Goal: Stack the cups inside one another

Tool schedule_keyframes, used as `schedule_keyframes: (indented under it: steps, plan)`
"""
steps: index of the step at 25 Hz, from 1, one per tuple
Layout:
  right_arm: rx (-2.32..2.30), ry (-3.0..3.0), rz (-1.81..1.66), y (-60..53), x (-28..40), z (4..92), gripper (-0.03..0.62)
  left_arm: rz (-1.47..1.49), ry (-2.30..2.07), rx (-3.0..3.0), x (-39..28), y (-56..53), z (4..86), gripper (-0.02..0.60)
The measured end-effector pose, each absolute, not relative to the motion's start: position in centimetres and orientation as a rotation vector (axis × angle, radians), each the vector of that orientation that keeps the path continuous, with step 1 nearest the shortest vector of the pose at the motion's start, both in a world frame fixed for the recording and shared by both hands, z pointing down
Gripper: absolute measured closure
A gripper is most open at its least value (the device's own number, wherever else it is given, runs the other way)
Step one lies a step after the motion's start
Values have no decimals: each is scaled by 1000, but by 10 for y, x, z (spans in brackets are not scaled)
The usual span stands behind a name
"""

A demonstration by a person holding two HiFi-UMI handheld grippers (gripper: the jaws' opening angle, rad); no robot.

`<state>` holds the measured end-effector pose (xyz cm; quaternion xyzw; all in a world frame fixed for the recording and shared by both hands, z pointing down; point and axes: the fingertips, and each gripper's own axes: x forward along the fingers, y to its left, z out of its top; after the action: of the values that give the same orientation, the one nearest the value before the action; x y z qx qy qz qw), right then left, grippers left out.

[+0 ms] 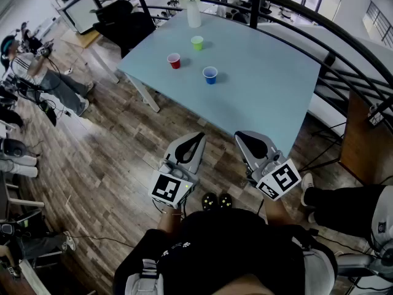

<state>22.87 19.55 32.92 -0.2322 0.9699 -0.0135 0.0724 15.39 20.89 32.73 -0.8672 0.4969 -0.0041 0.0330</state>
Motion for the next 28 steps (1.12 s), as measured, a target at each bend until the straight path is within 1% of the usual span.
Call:
schedule_keyframes:
  steps: [9, 18, 28]
  plan:
    - [-685, 2904, -54, 201, 221, 334, 589, -31, 1532, -2672, 152, 215, 329, 595]
    - [-671, 2876, -70, 194, 240, 334, 591, -55, 1545, -2649, 168, 212, 327, 595]
    - [-491, 2906, -99, 204, 232, 341, 591, -69, 1683, -2597, 165, 225, 336, 595]
